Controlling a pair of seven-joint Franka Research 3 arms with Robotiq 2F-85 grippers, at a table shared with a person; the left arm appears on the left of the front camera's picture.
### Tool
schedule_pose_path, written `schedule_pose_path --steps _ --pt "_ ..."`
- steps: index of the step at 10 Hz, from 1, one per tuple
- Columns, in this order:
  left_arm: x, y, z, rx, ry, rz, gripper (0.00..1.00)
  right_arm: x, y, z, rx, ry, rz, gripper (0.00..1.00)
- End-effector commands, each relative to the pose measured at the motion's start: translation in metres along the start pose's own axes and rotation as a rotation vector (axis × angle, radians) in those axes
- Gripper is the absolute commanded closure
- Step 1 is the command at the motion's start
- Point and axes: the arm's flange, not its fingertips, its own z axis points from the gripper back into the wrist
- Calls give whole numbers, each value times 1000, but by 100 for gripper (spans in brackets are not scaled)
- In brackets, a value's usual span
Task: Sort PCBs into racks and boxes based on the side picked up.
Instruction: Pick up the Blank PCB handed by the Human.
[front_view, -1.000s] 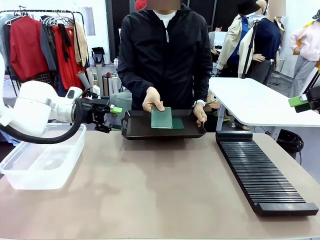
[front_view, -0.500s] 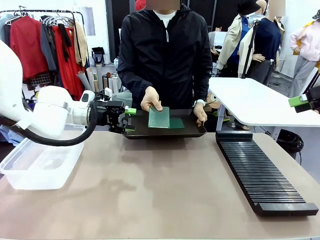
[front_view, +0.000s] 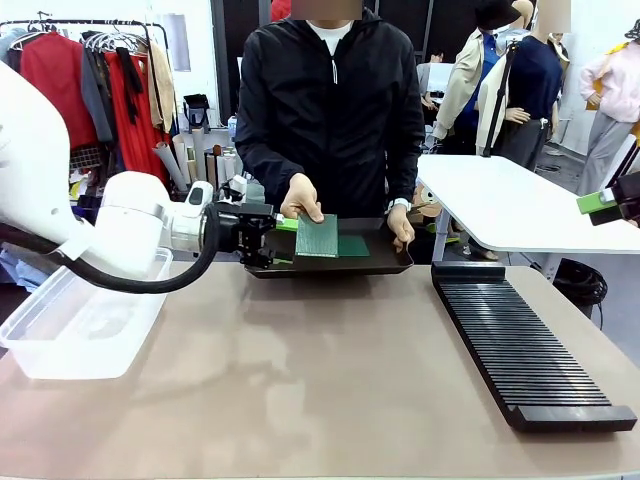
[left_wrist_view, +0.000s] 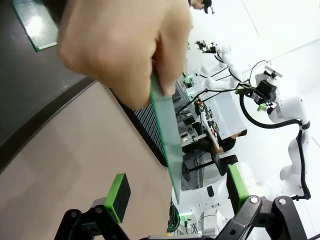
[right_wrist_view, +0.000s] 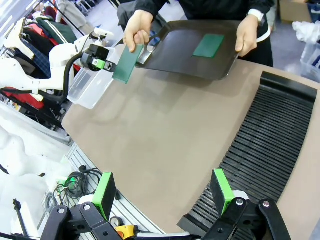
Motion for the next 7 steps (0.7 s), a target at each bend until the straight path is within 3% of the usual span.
schedule_pose_path --steps 1,7 --pt "2 1 -9 -9 -21 -39 0 1 0 -1 23 -23 12 0" --pt "7 4 -25 -3 -99 -45 0 1 0 -1 23 -23 12 0"
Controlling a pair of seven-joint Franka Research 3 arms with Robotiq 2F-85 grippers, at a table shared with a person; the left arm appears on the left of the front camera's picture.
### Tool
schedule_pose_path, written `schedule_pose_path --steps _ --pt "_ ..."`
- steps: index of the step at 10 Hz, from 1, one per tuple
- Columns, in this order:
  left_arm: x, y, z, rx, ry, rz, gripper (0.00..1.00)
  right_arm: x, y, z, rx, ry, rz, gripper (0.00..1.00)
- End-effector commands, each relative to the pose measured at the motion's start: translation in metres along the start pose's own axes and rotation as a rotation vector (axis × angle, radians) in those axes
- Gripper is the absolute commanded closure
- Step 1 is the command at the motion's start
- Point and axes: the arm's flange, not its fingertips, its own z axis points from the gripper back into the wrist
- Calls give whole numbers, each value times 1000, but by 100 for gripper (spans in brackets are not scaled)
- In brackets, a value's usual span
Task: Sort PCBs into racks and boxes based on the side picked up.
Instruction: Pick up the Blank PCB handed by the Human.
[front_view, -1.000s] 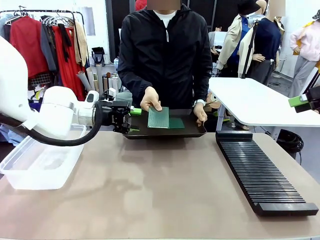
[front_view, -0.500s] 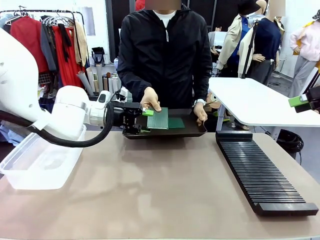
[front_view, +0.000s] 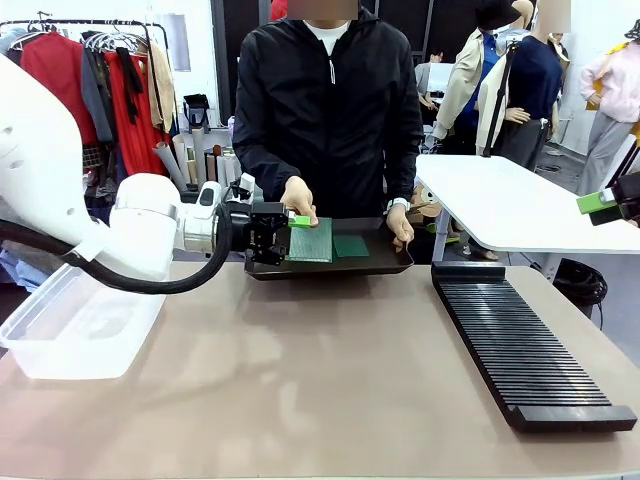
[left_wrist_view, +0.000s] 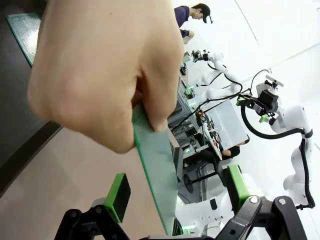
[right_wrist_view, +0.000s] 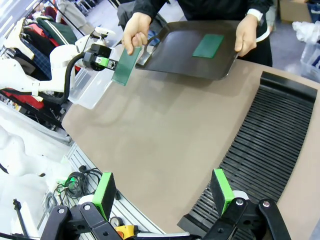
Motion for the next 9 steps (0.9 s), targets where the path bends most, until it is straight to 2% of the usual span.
schedule_pose_path --steps 1,3,9 --pt "2 5 -14 -2 -31 -18 2 1 0 -1 23 -23 12 0" --pt "1 8 -13 3 -29 4 16 1 0 -1 23 -23 12 0" --pt "-2 7 -11 -3 -29 6 75 1 0 -1 23 -23 12 0"
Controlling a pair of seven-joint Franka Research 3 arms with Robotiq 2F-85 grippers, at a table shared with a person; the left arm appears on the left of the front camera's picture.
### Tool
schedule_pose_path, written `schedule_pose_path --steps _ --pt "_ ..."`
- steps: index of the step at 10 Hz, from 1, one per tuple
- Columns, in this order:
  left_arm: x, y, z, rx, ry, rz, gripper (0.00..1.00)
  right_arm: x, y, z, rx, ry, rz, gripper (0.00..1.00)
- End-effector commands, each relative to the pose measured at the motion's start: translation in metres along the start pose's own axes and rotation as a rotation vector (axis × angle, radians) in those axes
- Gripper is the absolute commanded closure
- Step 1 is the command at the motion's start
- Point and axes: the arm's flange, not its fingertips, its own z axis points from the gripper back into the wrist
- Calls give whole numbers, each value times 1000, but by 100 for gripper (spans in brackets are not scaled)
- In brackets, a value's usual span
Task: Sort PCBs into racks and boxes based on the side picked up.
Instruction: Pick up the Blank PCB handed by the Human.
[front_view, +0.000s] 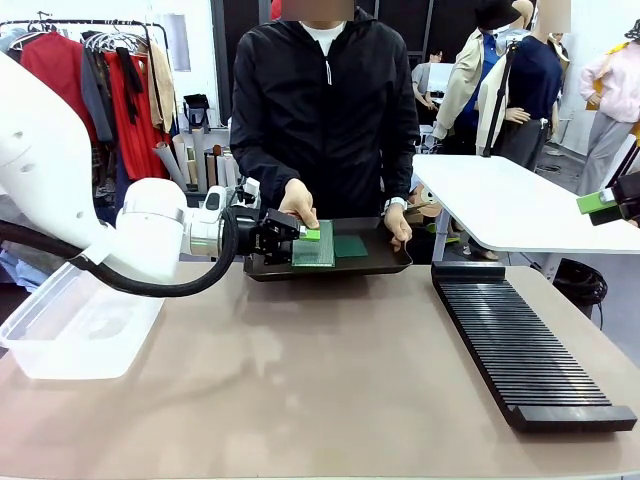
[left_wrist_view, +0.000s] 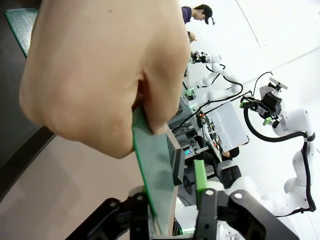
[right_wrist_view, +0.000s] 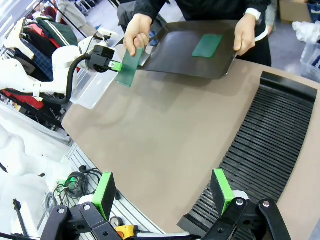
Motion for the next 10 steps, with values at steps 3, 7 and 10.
schedule_pose_path --steps 3,7,10 --pt "1 1 -2 -2 -26 -1 100 1 0 -1 23 -23 12 0" --pt "0 0 0 2 -1 1 100 1 0 -1 23 -23 12 0" --pt "0 0 0 2 -1 1 100 1 0 -1 23 -23 12 0"
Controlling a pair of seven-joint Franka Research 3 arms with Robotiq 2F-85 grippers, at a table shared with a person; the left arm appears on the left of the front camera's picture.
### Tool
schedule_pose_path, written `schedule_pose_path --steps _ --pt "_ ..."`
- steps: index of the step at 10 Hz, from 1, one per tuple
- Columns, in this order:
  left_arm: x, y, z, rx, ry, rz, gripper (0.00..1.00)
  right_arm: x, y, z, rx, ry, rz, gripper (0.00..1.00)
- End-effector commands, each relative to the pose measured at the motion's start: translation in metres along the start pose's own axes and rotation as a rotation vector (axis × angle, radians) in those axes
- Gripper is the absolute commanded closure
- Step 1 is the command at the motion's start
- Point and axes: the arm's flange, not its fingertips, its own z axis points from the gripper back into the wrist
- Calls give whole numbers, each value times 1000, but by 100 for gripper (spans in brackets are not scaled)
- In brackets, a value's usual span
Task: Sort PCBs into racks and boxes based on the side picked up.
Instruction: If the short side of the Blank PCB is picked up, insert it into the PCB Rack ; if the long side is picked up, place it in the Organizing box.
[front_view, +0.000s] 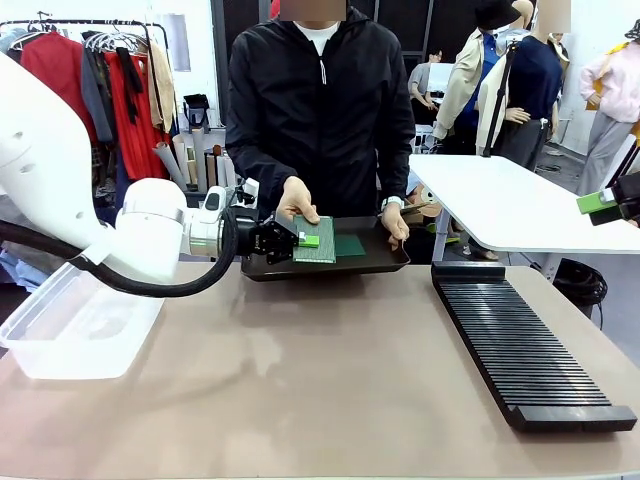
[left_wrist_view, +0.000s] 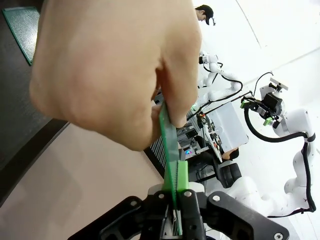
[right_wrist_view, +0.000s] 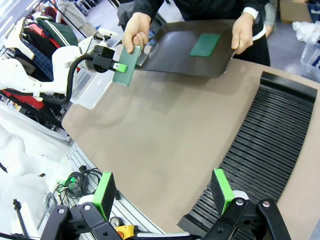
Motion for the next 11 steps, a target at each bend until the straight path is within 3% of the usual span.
schedule_pose_path --steps 1,11 --pt "0 0 0 0 0 -1 100 1 0 -1 23 -23 12 0" --pt "0 0 0 0 0 -1 100 1 0 -1 23 -23 12 0"
